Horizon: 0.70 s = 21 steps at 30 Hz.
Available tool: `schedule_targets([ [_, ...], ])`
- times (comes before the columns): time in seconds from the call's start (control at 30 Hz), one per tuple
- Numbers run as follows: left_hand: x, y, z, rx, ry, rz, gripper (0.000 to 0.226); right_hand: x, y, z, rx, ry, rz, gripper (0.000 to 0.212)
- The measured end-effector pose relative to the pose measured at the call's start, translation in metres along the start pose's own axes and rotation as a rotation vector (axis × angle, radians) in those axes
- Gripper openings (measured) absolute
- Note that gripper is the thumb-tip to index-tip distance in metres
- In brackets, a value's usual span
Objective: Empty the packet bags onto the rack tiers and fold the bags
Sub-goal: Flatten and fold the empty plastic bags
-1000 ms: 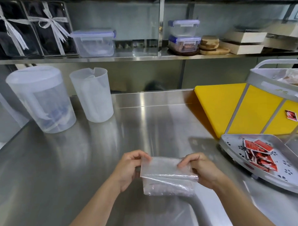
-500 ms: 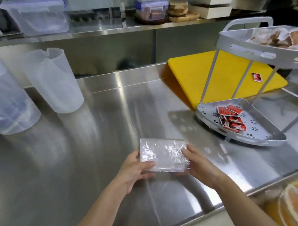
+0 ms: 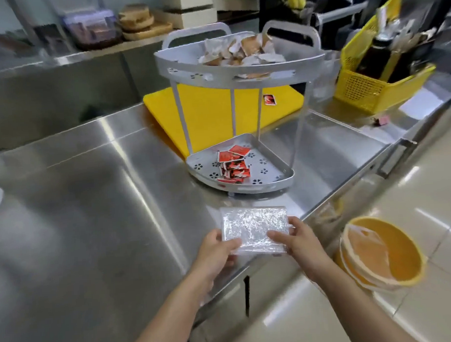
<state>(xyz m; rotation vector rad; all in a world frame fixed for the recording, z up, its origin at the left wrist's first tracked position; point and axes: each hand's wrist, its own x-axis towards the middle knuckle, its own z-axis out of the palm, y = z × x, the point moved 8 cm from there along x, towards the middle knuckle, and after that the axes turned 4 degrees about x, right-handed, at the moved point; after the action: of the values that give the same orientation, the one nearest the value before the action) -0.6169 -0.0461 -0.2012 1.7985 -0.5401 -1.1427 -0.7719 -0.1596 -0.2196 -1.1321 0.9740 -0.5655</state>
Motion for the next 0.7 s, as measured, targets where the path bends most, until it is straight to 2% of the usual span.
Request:
schedule_targets([
  [0.07,0.003,0.007,0.053,0.031,-0.048,-0.012,0.011,-0.004,-0.001,-0.054,0.027,0.073,0.0,0.054],
  [0.2,0.014,0.021,0.161,0.119,-0.155,0.007,0.023,-0.022,-0.009,-0.158,0.084,0.21,0.007,0.039],
  [0.33,0.017,0.025,0.246,0.187,-0.249,-0.015,0.017,-0.039,0.002,-0.238,0.121,0.341,0.004,0.063],
  [0.37,0.018,0.022,0.261,0.213,-0.263,-0.04,0.019,-0.04,0.007,-0.253,0.141,0.358,0.012,0.059],
  [0.47,0.034,0.019,0.3,0.327,-0.303,-0.07,0.028,-0.041,0.028,-0.29,0.231,0.389,0.067,0.038],
  [0.57,0.045,0.024,0.317,0.385,-0.277,-0.082,0.025,-0.04,0.04,-0.303,0.277,0.409,0.149,0.038],
  [0.63,0.101,0.022,0.413,0.447,-0.365,-0.106,0.012,-0.009,0.08,-0.384,0.35,0.487,0.297,0.043],
  [0.7,0.101,0.021,0.411,0.473,-0.37,-0.135,0.013,-0.01,0.082,-0.378,0.362,0.423,0.382,0.037],
])
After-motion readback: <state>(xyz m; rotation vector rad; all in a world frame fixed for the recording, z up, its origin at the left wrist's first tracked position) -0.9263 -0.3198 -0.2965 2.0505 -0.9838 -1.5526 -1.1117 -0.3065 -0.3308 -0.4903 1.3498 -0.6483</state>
